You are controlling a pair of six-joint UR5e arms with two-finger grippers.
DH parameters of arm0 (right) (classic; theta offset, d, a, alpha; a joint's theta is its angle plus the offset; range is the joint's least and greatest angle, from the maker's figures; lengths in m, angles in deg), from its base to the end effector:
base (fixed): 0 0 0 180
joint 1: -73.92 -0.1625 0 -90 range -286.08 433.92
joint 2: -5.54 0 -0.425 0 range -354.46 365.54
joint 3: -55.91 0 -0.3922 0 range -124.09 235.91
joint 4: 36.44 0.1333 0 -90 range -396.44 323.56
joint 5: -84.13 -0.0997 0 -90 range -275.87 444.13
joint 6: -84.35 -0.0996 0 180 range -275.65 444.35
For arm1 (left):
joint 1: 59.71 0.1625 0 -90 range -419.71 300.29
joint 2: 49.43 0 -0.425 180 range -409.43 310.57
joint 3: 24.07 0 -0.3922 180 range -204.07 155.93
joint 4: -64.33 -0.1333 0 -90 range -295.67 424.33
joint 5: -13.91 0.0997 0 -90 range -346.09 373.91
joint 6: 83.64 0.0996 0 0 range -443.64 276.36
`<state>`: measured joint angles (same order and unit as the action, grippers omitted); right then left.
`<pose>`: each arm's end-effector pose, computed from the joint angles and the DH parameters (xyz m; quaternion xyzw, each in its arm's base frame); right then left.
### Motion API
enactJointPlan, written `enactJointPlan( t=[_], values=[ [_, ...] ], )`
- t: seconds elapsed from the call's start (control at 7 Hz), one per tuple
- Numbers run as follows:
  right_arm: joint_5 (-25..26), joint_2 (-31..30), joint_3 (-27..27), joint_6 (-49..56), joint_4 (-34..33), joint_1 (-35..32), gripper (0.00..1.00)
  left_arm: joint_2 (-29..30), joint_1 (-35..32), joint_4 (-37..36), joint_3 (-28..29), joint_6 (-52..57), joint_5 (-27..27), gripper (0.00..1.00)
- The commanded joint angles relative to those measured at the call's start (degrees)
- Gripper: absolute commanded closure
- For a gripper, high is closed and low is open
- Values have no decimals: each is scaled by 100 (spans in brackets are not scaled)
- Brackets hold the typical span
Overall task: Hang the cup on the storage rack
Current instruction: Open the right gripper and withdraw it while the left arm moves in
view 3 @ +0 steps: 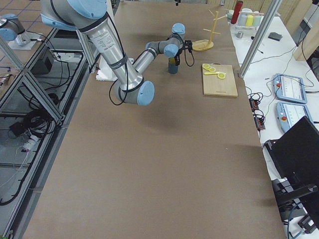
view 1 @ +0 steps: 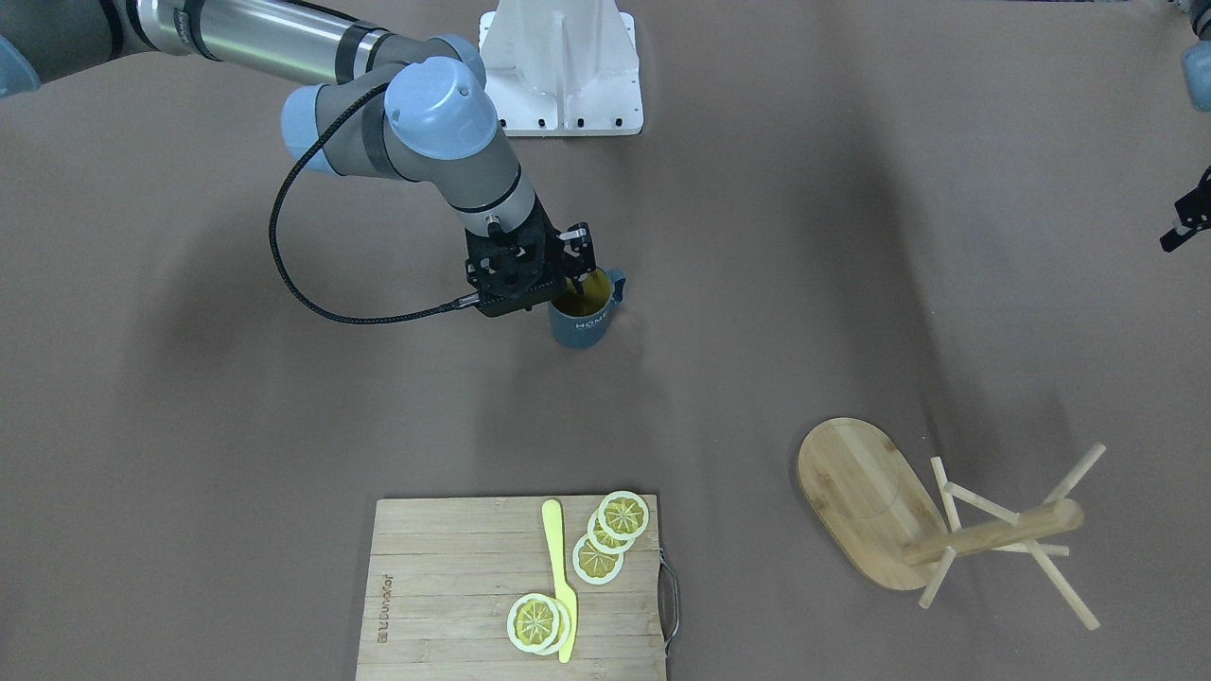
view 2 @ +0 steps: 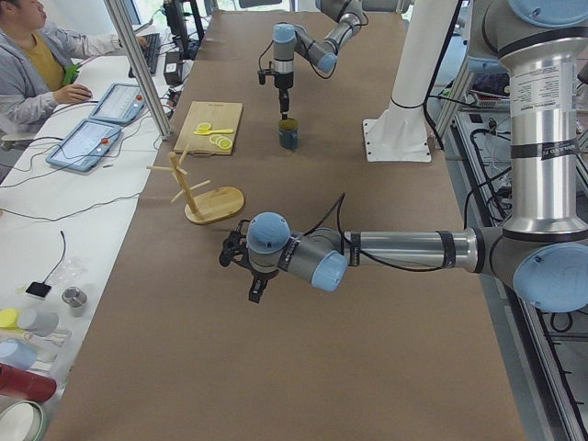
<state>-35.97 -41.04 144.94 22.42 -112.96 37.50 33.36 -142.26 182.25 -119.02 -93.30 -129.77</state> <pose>-0.5208 -0.4879 0.1722 0.0476 -0.5054 -0.0593 0.8595 0.0063 -0.4570 0.6096 0.1304 0.4648 0.0835 0.8718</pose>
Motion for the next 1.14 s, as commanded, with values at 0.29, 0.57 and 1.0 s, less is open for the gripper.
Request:
enactJointPlan(
  t=[0.29,0.57,1.0],
  values=[
    [-1503,-1665,1097,825,-30,-1723,1,515,896,3338,-121,-3615,-354,3],
    [-1718,-2344,1089,1653,-39,-2227,1,1035,1387,4112,-253,-3517,13,3],
    [-1692,-2829,1011,1781,-30,-2405,0,1449,2530,4590,-271,-3401,1131,11]
  ],
)
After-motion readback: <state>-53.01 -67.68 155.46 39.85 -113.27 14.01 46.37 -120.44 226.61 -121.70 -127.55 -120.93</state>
